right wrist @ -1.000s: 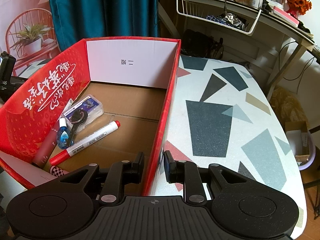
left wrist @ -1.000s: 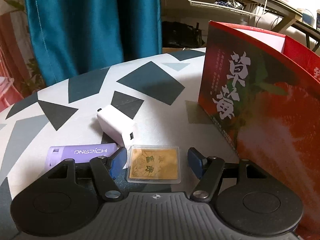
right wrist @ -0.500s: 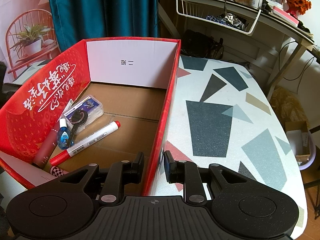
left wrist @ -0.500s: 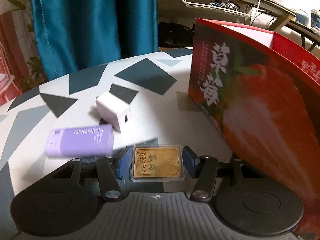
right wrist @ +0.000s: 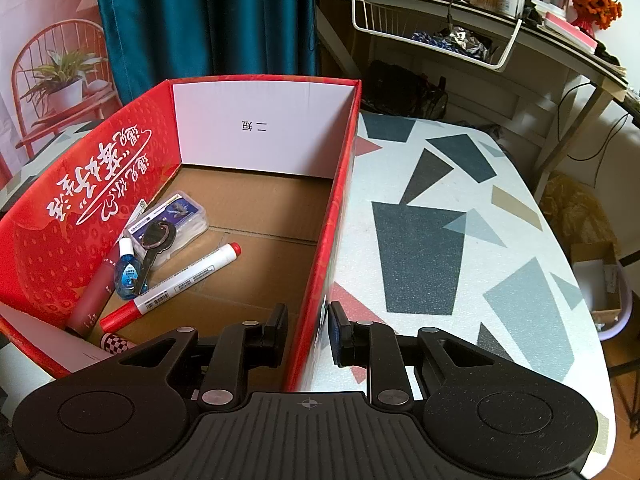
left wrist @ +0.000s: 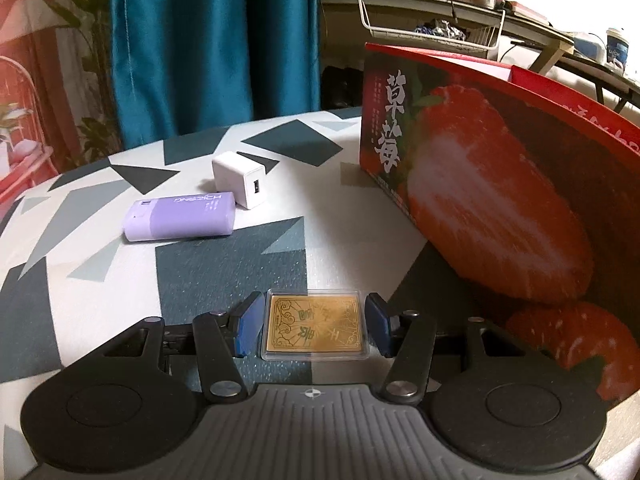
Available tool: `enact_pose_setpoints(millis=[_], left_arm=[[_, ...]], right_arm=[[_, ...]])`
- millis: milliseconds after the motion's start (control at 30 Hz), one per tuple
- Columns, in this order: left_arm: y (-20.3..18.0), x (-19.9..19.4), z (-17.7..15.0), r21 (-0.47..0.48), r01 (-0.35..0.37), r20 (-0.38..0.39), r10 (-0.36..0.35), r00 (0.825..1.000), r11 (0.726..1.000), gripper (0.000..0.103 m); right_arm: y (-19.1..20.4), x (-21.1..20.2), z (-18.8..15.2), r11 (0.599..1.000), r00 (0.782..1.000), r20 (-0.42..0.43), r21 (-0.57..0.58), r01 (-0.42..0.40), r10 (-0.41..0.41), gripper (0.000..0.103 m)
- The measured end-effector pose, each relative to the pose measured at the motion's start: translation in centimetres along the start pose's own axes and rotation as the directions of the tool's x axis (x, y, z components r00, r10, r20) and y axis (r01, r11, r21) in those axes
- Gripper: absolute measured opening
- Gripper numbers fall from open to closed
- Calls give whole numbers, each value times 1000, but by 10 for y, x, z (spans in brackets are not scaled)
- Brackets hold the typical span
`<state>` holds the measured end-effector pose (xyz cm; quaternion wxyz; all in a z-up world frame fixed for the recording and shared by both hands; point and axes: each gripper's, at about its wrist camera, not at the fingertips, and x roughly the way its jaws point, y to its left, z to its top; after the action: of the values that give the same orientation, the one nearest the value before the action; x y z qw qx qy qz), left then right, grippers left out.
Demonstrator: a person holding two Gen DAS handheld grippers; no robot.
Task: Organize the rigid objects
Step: 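Carry the gold card into the red box and open the left gripper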
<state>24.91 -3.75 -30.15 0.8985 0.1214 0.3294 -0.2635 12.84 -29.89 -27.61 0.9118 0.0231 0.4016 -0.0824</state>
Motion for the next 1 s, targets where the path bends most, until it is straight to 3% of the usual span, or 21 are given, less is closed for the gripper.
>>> enact_pose_setpoints(millis=[500, 700, 900, 1000], left_arm=[[0, -2, -4, -12, -5, 19, 5, 1000, 1000, 58], [7, 2, 10, 4, 28, -36, -27, 999, 1000, 58], [24, -22, 52, -67, 70, 77, -64, 995, 995, 57], [15, -36, 77, -25, 110, 133, -106, 986, 994, 58]], right_arm=[[-1, -1, 0, 1000, 1000, 9, 8, -6, 6, 22], [-1, -1, 1, 1000, 1000, 6, 1, -5, 5, 22], [0, -1, 1, 1000, 1000, 7, 3, -5, 5, 22], [-1, -1, 1, 1000, 1000, 7, 4, -6, 6, 22]])
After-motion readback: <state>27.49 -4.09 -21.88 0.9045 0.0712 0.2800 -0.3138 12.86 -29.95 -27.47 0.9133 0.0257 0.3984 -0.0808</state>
